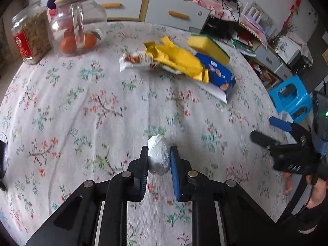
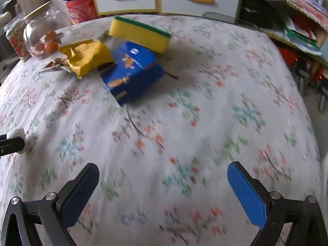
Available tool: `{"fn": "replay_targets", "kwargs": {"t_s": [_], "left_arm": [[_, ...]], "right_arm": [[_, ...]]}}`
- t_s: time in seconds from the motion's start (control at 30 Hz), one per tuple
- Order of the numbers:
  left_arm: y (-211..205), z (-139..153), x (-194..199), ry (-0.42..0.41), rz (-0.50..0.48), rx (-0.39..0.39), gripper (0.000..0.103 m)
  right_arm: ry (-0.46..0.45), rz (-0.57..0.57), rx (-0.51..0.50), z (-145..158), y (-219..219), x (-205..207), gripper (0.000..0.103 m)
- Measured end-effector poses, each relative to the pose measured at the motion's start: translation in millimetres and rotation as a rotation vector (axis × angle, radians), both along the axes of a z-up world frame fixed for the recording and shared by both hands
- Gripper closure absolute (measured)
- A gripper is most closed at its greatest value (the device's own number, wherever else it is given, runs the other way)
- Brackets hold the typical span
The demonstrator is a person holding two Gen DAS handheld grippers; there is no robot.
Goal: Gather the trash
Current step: 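Grasp the silver foil ball with the left gripper while the right grasps the blue box, then carry the foil ball and blue box over the white bin and release both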
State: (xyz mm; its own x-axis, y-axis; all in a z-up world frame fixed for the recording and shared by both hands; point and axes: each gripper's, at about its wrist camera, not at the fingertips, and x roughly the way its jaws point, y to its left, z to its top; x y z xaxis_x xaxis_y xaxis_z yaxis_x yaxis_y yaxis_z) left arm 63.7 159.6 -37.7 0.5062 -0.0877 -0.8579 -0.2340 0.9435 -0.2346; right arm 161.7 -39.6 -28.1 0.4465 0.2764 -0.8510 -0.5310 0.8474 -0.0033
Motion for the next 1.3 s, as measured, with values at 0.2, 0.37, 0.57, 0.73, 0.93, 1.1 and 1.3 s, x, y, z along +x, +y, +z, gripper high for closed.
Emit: {"fn": "replay_targets", "kwargs": {"t_s": [0.2, 0.37, 0.57, 0.73, 0.93, 1.1, 1.3], "left_arm": [[12, 6, 18, -0.014, 0.033, -0.002, 0.082], [16, 9, 35, -0.03, 0.038, 0.04, 0.082], [17, 5, 44, -0.017, 0.033, 0.031, 0.082], [16, 6, 45, -0.019, 0.029, 0.033, 0.082], [14, 8, 43, -0.023, 0.027, 0.036, 0.082], [9, 12, 42, -0.033, 0.013, 0.04, 0.082], [-5, 22, 37, -0.056, -0.01, 0.046, 0.082]], "right_arm": [[-0.009, 0.049, -0.008, -7, 27, 15, 0.001], [0.0, 0.068, -0.017, -11, 38, 32, 0.001], [-0.009, 0.111, -0.008, -7, 55, 56, 0.001], [-0.019, 0.186, -0.058, -17, 74, 63, 0.014], [0.014, 0.183, -0.041, -23, 75, 69, 0.042], [0.022, 0.18, -0.036, -15, 66, 59, 0.049], [0.007, 0.173, -0.05, -3, 48, 41, 0.049]]}}
